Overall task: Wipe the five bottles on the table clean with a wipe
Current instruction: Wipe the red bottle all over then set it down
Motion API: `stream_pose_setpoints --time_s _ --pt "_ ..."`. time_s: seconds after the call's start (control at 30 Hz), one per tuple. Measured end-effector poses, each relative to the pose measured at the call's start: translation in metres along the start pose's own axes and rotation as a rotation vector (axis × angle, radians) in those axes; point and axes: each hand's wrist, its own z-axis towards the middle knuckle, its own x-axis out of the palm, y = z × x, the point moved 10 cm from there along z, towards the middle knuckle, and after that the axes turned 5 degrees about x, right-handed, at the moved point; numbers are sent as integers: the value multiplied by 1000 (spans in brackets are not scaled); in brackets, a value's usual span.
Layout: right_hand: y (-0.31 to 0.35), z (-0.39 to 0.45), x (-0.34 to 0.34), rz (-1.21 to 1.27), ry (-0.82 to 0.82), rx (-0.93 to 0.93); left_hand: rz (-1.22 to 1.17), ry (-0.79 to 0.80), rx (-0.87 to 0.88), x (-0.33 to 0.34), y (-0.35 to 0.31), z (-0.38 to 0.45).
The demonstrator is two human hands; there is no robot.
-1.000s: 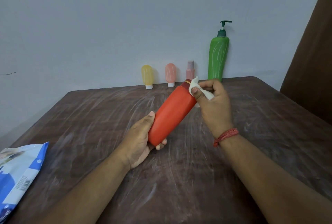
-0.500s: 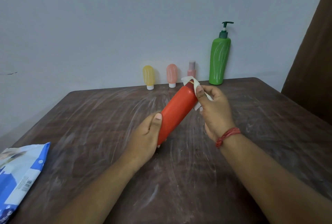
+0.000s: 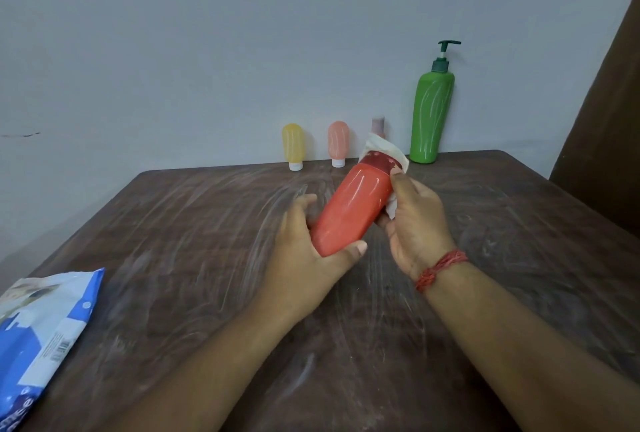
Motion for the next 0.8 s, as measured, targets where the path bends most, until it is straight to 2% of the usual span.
stream_pose_setpoints --time_s 0.1,0.13,0.2,0.37,0.43,0.57,0.7,0.8 --pt "-12 -4 2 2 -12 56 -679 134 -315 32 16 -7" --pt "-18 -8 6 -28 3 70 -826 186 -385 42 17 -12" --pt "-24 -13 12 -65 22 73 -952 251 -417 53 13 -18" --pt "-21 -17 20 -32 43 35 -1029 274 -374 52 8 -16" --pt "-16 -20 23 -136 76 -12 -1055 287 -369 50 7 -14" --pt "30 -24 19 -670 -37 -408 -1177 287 -406 45 12 -11" --pt "30 -48 49 -981 159 -688 -1226 267 -380 39 16 -8" --pt "27 -64 61 -998 225 -788 -1195 237 -352 32 18 -5"
